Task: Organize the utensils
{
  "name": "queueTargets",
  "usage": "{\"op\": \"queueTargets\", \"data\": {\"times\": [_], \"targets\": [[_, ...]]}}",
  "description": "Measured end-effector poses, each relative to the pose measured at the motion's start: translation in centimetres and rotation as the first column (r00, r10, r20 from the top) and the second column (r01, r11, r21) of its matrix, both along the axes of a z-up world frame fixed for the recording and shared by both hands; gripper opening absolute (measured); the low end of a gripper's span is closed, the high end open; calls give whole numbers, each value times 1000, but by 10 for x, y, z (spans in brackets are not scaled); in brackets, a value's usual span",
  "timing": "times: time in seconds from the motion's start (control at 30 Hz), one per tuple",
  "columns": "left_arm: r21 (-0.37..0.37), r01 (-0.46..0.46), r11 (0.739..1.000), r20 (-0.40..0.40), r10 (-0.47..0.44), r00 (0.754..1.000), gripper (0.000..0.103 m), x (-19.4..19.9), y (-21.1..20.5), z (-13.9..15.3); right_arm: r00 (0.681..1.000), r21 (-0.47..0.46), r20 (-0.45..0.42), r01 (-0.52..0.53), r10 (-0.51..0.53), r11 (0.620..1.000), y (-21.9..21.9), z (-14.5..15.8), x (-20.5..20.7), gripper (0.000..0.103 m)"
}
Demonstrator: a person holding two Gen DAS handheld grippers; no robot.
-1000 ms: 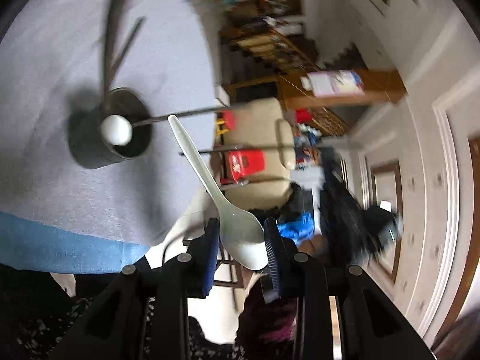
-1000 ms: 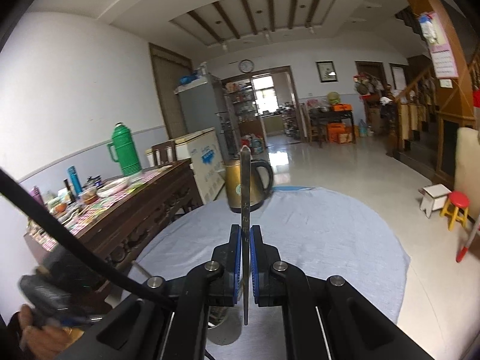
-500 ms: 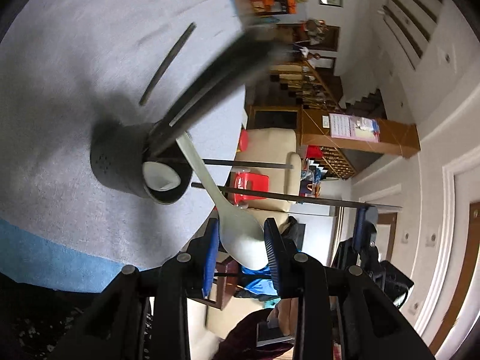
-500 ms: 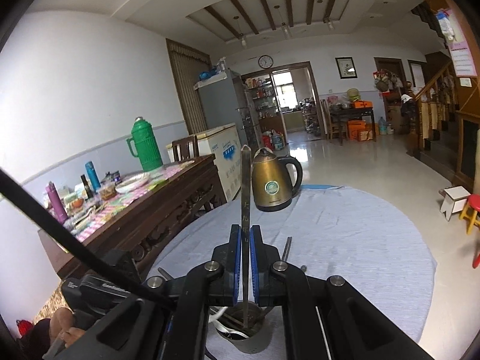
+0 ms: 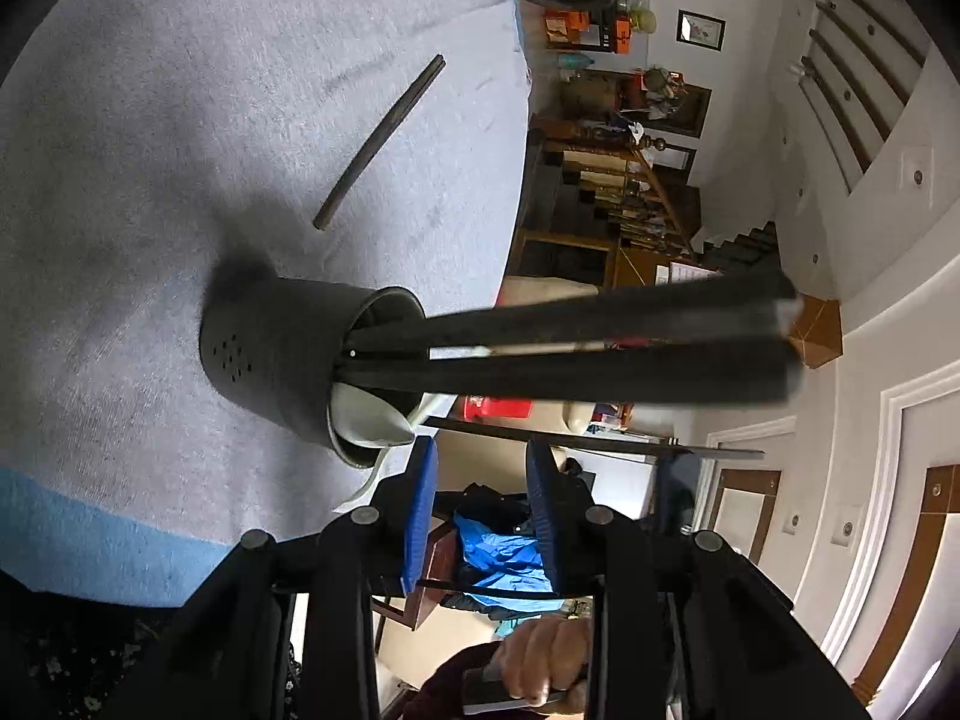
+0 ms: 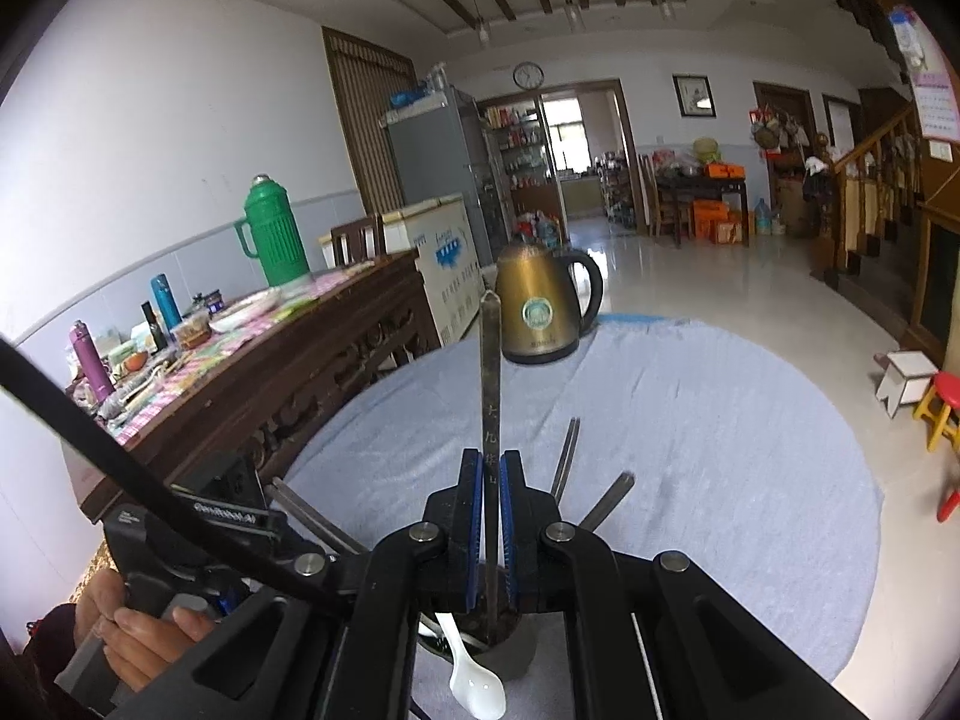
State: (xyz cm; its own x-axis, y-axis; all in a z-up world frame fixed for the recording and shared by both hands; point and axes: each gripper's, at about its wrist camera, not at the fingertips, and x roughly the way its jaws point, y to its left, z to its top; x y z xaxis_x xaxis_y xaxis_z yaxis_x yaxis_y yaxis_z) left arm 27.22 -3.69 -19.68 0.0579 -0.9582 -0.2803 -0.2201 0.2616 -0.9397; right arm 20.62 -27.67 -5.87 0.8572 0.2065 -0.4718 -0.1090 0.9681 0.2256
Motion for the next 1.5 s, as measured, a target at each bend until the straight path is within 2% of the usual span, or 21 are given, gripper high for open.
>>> {"op": "queueTargets", "data": {"times": [0.17,0.7,0.87,1.0,1.13,1.5], "targets": [[6,9,1000,20,-9,1000,30,4,0,1,1000,35,-29,0,1,999,-2,-14,14,6],[13,21,1000,50,-21,999,30,4,-1,3,993,53,-118,15,-8,998,-1,-51,32,6],[44,32,999,73,-35,997,31,2,-2,8,992,46,-127,1,4,999,5,-54,35,6],[91,40,995,128,-51,990,32,-2,0,16,989,43,-146,-4,11,999,6,-58,37,6],[114,48,992,162,-66,985,36,-3,-1,22,982,123,-184,-13,36,992,-3,-61,39,8],[167,75,983,241,-114,964,38,-9,-7,37,989,164,-145,11,14,986,-22,-49,22,8]]}}
